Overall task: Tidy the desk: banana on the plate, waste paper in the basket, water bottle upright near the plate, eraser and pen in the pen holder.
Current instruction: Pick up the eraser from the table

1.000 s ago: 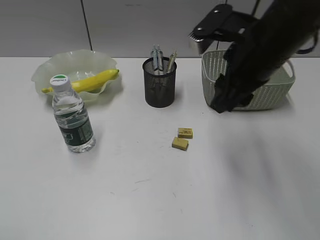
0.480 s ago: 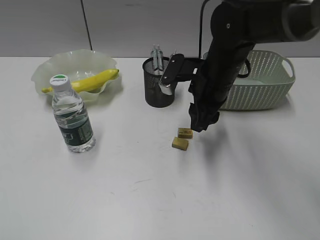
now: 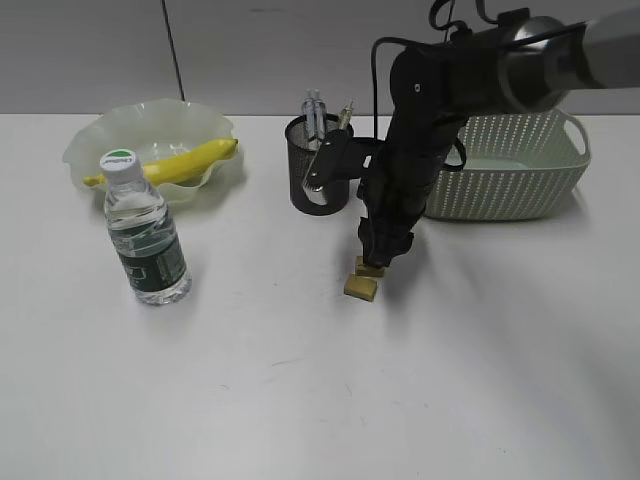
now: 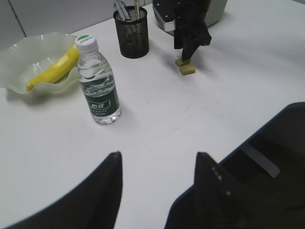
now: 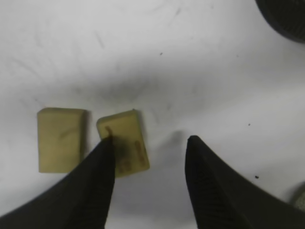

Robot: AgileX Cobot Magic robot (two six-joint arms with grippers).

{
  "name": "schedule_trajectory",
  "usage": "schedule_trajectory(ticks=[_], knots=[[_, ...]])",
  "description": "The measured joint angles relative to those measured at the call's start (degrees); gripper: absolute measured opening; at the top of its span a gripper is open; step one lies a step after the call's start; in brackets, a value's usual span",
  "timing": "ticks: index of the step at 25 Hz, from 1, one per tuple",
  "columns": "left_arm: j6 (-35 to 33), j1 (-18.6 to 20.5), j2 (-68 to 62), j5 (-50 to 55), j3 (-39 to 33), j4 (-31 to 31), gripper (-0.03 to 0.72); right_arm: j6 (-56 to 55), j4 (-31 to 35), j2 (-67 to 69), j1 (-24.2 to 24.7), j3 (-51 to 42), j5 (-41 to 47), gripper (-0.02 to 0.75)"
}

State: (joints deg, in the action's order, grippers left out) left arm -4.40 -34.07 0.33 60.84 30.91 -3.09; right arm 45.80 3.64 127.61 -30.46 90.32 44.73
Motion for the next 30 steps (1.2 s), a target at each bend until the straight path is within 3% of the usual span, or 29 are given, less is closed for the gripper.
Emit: schedule_trajectory(ticks=[30], knots=[[0.0,0.0,0.0,0.0,0.0,0.0,0.367,-0.19,0.14,0.42,0.0,1.78,2.65,0.372]])
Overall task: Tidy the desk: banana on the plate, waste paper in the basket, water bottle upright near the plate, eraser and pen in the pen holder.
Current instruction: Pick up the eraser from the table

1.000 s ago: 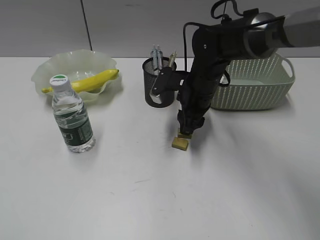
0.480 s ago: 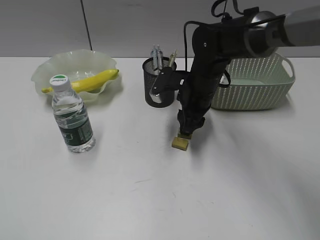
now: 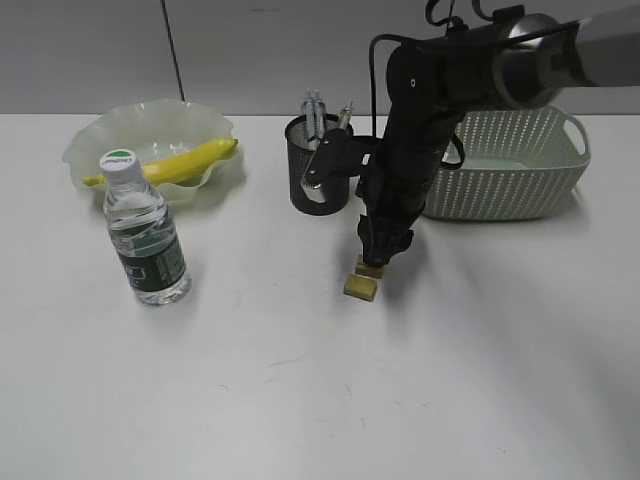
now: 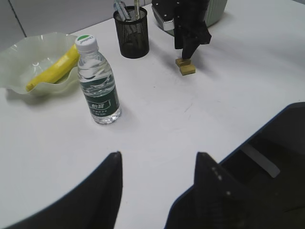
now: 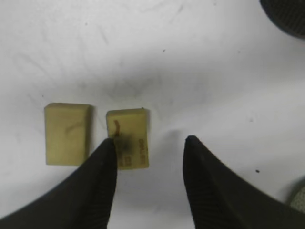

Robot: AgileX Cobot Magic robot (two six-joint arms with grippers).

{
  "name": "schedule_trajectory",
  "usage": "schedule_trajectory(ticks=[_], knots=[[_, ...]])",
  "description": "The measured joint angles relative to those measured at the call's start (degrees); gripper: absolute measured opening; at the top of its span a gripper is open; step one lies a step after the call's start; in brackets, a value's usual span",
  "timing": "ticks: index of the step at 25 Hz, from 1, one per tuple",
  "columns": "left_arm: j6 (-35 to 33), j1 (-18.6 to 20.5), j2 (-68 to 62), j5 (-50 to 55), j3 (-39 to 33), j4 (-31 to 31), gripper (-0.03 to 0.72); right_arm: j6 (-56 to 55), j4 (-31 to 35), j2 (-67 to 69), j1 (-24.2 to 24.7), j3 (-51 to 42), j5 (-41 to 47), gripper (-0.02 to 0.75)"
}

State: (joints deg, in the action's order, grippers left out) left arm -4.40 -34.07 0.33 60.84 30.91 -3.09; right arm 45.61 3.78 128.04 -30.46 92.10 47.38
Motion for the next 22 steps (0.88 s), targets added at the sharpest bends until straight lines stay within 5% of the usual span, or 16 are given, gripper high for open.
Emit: schedule_trajectory(ticks=[22], knots=[[0.0,0.0,0.0,0.0,0.0,0.05,0.365,0.45,2.3,3.04,0.0,0.17,-1.16,0.34]])
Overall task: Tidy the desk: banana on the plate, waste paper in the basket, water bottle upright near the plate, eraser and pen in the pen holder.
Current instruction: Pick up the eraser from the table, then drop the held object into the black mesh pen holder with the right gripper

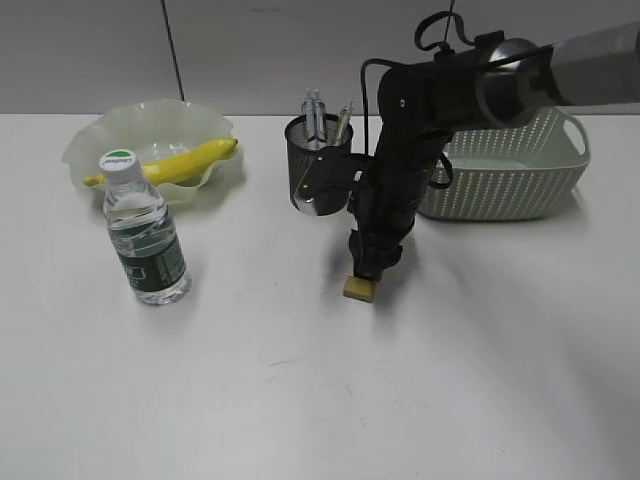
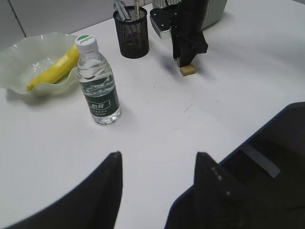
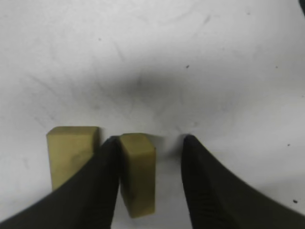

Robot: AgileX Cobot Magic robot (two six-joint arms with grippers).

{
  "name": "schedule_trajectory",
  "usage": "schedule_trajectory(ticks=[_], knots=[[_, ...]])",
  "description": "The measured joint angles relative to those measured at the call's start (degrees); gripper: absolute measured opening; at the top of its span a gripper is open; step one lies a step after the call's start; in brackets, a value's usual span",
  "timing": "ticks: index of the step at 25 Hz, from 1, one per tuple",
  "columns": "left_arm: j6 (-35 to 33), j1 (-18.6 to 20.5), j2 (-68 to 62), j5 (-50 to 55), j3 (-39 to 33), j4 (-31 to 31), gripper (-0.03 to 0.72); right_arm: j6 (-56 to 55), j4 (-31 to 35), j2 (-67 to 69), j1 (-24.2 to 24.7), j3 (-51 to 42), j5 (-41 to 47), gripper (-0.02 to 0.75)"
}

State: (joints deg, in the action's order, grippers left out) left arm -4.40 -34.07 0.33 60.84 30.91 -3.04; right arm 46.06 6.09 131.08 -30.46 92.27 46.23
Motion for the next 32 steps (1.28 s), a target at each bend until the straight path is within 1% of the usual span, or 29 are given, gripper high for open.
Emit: schedule_trajectory(ticks=[2,5,11,14,16,20,25,27,32], knots=[[0.0,0.0,0.0,0.0,0.0,0.0,0.365,-0.12,0.0,0.0,0.0,0.0,-0.11,0.276],[0.0,0.0,0.0,0.0,0.0,0.0,0.365,-0.18,-0.05,0.0,0.0,0.0,0.05,0.124],[0.0,0.0,0.0,0.0,0.0,0.0,0.365,-0.55,-0.55,-1.48,0.0,-0.28,0.11,0.121],[0.0,0.0,0.0,0.0,0.0,0.0,0.359,-0.55,-0.4,-5.33,0.0,-0.37,-2.8,0.121],[0.0,0.0,0.0,0.0,0.0,0.0,0.358,-0.55,1.24,-8.15,0.0,-0.37,-6.77,0.121],[0.0,0.0,0.0,0.0,0.0,0.0,0.356,-0.55,7.62,-11.88,0.0,-0.32,-17.13,0.121],[0.0,0.0,0.0,0.0,0.0,0.0,0.356,-0.55,13.8,-12.08,0.0,-0.37,-29.18,0.121],[0.0,0.0,0.0,0.0,0.0,0.0,0.356,-0.55,15.53,-11.51,0.0,-0.37,-33.25,0.121],[0.0,0.0,0.0,0.0,0.0,0.0,0.356,-0.55,16.81,-8.49,0.0,-0.37,-39.23,0.121]])
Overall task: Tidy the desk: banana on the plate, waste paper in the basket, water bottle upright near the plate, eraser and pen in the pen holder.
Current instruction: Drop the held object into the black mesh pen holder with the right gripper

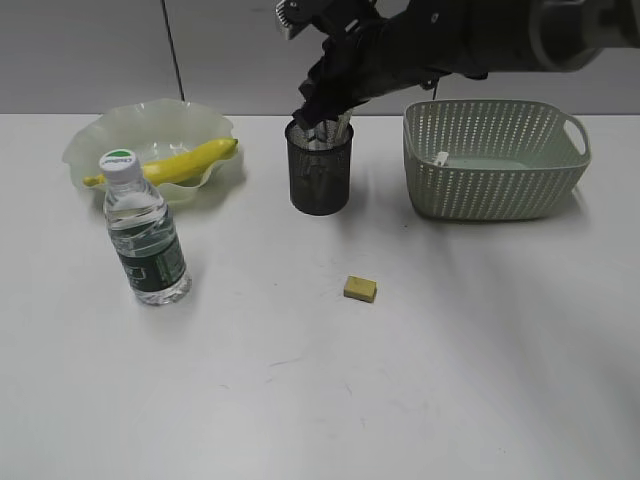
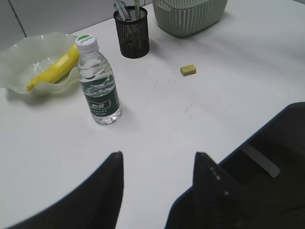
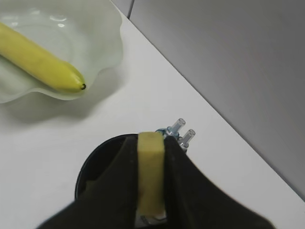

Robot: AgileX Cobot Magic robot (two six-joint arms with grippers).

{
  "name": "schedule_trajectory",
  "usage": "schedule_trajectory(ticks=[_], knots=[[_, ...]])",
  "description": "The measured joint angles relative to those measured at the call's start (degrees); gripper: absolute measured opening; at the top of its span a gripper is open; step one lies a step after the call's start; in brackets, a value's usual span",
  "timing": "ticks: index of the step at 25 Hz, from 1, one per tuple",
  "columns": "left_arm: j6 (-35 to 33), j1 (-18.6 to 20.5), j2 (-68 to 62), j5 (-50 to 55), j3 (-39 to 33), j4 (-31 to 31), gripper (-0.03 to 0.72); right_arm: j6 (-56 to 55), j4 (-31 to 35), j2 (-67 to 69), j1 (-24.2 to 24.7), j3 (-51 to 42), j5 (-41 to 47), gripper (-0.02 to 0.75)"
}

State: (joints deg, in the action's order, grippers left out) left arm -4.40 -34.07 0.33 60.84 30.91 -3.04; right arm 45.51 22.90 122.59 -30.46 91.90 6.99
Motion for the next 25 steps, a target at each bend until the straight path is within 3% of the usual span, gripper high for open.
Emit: schedule_trajectory(ticks=[10,12,16,19,25], knots=[[0.01,0.0,0.0,0.0,0.0,0.0,0.356,0.0,1.13,5.26,0.0,0.24,-4.46,0.126],[0.01,0.0,0.0,0.0,0.0,0.0,0.356,-0.04,2.08,5.33,0.0,0.24,-4.4,0.174],[0.01,0.0,0.0,0.0,0.0,0.0,0.356,-0.04,2.63,5.33,0.0,0.35,-3.76,0.396],[0.01,0.0,0.0,0.0,0.0,0.0,0.356,-0.04,2.7,5.11,0.0,0.35,-2.23,0.52],[0.01,0.0,0.0,0.0,0.0,0.0,0.354,-0.04,2.17,0.25,0.0,0.35,4.47,0.563]])
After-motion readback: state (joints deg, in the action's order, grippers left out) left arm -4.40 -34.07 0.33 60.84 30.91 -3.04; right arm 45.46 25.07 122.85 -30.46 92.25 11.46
